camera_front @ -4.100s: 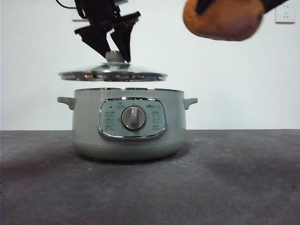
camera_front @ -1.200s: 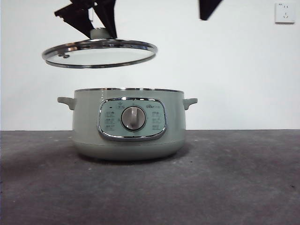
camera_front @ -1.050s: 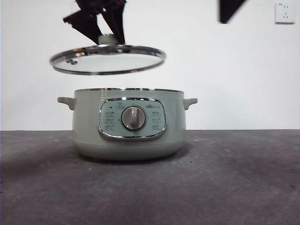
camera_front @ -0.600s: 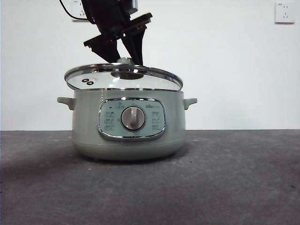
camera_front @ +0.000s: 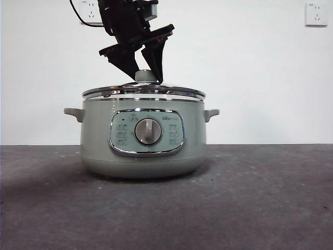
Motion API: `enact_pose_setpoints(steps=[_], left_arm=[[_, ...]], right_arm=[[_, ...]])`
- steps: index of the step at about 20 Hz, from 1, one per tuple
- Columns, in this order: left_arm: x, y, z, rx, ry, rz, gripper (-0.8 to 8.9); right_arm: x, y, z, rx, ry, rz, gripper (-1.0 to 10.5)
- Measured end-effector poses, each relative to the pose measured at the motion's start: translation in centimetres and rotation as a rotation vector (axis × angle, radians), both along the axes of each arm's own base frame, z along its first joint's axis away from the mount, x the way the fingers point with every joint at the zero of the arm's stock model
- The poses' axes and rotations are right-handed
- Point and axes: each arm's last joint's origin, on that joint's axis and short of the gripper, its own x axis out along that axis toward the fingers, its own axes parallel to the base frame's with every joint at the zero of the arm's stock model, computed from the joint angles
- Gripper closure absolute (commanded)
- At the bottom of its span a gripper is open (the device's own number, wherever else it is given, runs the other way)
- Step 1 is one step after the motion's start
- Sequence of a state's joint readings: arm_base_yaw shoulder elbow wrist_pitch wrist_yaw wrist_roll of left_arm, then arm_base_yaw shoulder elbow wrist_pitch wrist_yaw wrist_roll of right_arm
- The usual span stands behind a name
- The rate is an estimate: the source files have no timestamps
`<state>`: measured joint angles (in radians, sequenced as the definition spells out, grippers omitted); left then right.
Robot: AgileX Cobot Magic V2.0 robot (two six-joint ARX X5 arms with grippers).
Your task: Pick up the potato,open the lid,put the potato in the pot,close the lid
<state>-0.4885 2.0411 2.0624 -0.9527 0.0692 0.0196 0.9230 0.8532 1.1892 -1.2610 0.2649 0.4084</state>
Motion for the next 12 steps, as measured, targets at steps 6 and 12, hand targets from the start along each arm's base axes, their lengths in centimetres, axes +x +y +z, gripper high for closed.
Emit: enact_pose_setpoints(steps=[6,12], left_arm=[[0.52,-0.28,-0.48,0.013,-0.025,-0.005,8.22],[0.47,-0.39,-0.50,0.011,-0.024,-0.008,3.51]], right_arm=[[0.04,-0.04,0.01,-0.010,-0.013,-0.012,9.6],[0.05,-0.03,0.02,-0.008,-0.014,-0.012,9.6]])
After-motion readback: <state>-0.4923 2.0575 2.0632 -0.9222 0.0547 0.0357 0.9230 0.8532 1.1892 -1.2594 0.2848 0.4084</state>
